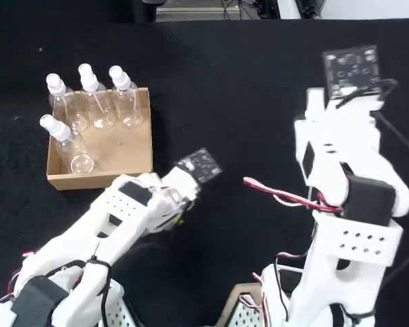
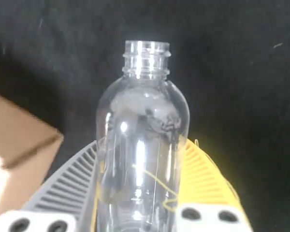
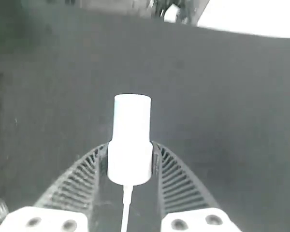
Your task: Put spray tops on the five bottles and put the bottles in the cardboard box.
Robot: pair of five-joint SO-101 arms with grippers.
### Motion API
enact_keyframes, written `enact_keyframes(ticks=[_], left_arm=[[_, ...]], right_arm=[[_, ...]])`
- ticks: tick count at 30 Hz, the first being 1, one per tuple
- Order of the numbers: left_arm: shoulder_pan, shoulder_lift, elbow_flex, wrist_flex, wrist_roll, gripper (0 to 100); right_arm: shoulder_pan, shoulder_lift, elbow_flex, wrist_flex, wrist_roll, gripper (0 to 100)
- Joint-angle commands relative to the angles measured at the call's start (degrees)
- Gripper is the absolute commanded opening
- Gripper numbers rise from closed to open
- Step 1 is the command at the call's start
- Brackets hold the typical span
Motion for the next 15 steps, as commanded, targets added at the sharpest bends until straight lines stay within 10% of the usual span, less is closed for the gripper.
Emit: enact_keyframes(ticks=[1, 15], left_arm=[[3.9, -1.1, -5.4, -0.8, 0.7, 3], [-0.5, -41.9, 9.5, -7.6, 14.2, 3]], right_arm=[[-0.8, -1.9, -3.6, -3.1, -1.3, 1.1], [-3.4, -1.8, -7.6, -3.3, -4.9, 1.1]])
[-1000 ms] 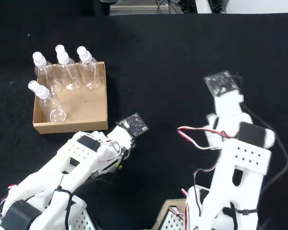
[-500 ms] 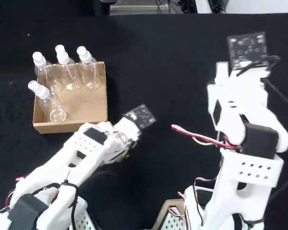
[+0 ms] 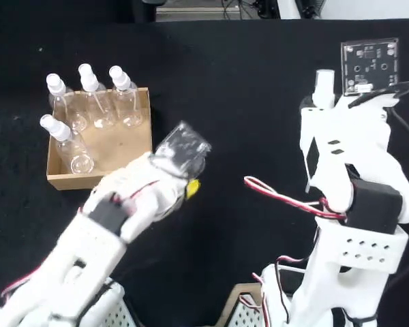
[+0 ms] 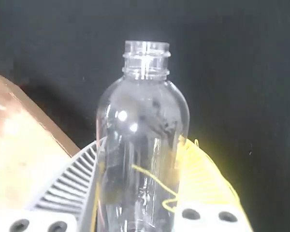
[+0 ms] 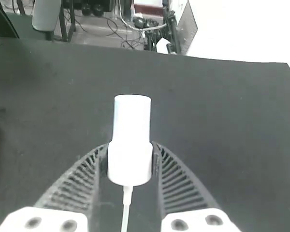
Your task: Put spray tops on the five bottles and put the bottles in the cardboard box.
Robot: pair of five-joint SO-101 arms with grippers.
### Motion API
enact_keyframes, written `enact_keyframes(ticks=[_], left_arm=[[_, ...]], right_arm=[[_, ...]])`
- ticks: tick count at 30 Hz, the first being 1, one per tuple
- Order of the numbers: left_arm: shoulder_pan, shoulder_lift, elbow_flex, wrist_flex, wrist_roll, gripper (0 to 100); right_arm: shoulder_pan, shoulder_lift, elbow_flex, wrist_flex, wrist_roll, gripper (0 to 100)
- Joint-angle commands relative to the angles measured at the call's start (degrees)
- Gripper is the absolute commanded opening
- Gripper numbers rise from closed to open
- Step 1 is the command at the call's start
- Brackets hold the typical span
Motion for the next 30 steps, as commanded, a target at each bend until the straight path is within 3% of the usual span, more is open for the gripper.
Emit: enact_keyframes(ticks=[1, 6, 10, 16, 23, 30], left_arm=[[-0.8, -19.6, 11.3, -8.6, 1.8, 3], [-0.4, -40.4, 28.1, -21.2, 1.6, 3], [-0.4, -54.5, 37.4, -23.2, 1.6, 3], [-0.5, -51.1, 38.5, -23.5, 1.6, 3], [-1.0, -53.1, 38.5, -22.9, 1.6, 3], [-0.4, -53.3, 38.5, -23.4, 1.6, 3]], right_arm=[[-3.7, -1.8, -3.9, -1.9, -3.3, 1.1], [-10.4, -0.8, -5.2, -1.8, -3.9, 1.1], [-12.0, 3.2, -9.7, -1.6, -5.4, 1.1], [-12.2, 11.3, -21.1, 0.2, -9.6, 1.1], [-18.1, 16.7, -36.0, 3.7, -17.4, 1.1], [-24.1, 17.0, -44.8, 7.2, -17.6, 1.1]])
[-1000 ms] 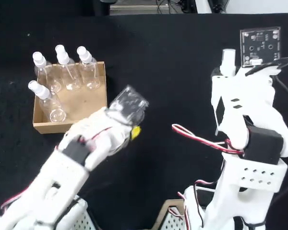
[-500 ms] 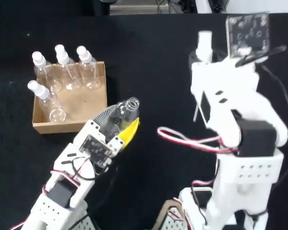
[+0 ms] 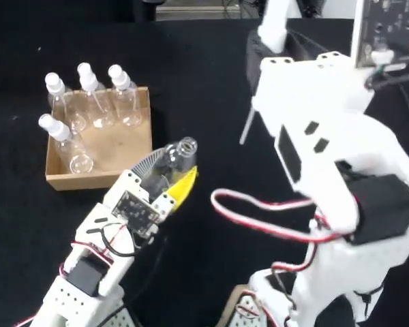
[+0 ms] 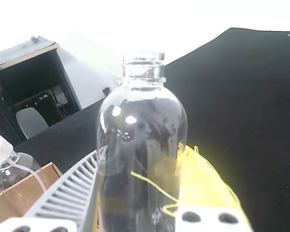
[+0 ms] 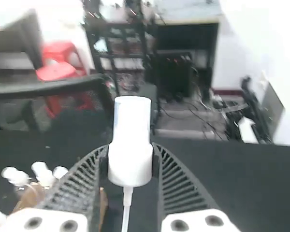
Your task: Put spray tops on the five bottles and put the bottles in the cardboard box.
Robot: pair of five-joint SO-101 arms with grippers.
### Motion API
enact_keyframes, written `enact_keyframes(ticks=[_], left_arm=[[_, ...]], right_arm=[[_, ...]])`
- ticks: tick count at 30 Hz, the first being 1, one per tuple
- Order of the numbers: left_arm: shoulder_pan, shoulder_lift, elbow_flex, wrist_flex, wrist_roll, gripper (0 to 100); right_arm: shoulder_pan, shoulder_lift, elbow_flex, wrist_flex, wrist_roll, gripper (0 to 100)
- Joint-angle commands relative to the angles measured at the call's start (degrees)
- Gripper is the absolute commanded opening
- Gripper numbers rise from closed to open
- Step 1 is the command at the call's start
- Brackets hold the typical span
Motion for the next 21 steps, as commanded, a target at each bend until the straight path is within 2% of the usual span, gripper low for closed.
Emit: enact_keyframes(ticks=[1, 10, 16, 21], left_arm=[[0.6, -1.3, 1.4, -1.1, 0.4, 3], [7.1, -1.0, 1.4, -0.4, 0.7, 3], [10.3, -1.0, 1.4, -0.4, 0.6, 3], [8.1, -1.1, 1.4, -0.8, 0.4, 3]], right_arm=[[-2.6, 0.6, -4.4, 0.5, -0.5, 1.1], [-5.4, 0.7, -3.0, 1.8, -0.4, 1.1], [-5.5, 0.7, 3.5, -4.2, -0.4, 1.1], [-5.5, 0.6, 8.7, -9.4, -0.4, 1.1]])
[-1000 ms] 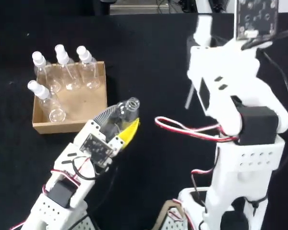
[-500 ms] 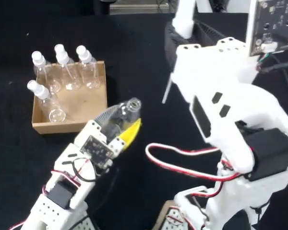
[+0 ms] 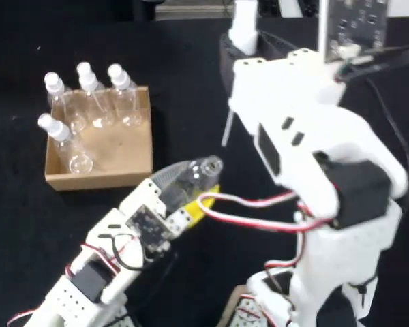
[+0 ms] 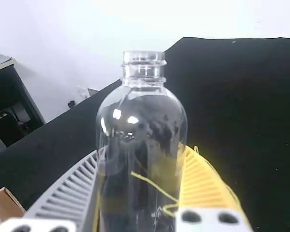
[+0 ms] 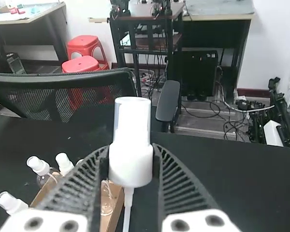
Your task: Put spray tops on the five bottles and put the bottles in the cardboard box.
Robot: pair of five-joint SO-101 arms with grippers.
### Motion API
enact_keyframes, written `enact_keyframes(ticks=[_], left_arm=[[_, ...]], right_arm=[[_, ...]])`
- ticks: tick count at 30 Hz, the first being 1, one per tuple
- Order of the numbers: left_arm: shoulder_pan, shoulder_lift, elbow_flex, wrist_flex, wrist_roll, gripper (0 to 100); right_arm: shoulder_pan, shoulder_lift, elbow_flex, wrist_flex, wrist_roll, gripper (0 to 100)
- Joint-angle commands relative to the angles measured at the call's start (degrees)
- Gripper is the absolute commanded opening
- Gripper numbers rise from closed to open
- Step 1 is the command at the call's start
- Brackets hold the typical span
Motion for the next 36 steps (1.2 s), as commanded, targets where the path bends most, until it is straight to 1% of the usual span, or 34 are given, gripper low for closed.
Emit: enact_keyframes(ticks=[1, 4, 5, 8, 11, 14, 16, 19, 24, 31, 32, 34, 36], left_arm=[[-2.8, -1.2, 1.4, -0.9, 0.7, 3], [-5.9, -1.3, 1.3, -1.0, 1.4, 3], [-6.3, -1.4, 1.3, -1.1, 3.1, 3], [-8.3, -1.4, 1.3, -3.9, 11.4, 3], [-13.3, -1.3, 1.3, -6.9, 20.0, 3], [-17.6, -1.3, 1.3, -9.1, 26.5, 3], [-18.3, -1.3, 1.3, -10.3, 29.9, 3], [-16.8, -1.3, 1.3, -9.3, 34.0, 3], [-15.8, -1.3, 1.3, -7.8, 35.1, 3], [-16.0, -1.0, 1.3, -7.6, 34.7, 3], [-15.7, -1.1, 1.3, -6.6, 34.3, 3], [-15.0, -1.2, 1.3, -4.9, 30.4, 3], [-13.2, -1.2, 1.3, -4.7, 24.7, 3]], right_arm=[[-0.9, 0.2, 1.5, -4.4, -0.4, 1.1], [-0.9, 0.1, 2.2, -5.5, -0.4, 1.1], [-0.9, 0.1, 2.2, -5.6, -0.6, 1.1], [-0.9, 0.0, 2.1, -5.5, -0.7, 1.1], [-1.0, 0.0, 2.1, -5.3, -0.8, 1.1], [-4.0, 0.0, 2.2, -5.3, -0.8, 1.1], [-6.7, 0.1, 2.3, -5.2, -0.7, 1.1], [-9.1, -0.2, 2.9, -5.4, -0.7, 1.1], [-9.2, -3.1, 3.5, -5.6, -0.8, 1.1], [-9.0, -4.7, 5.2, -5.8, -0.8, 1.1], [-9.0, -4.7, 5.8, -6.7, -0.8, 1.1], [-9.0, -5.1, 7.7, -8.6, -0.6, 1.1], [-9.0, -5.1, 9.3, -10.7, -0.4, 1.1]])
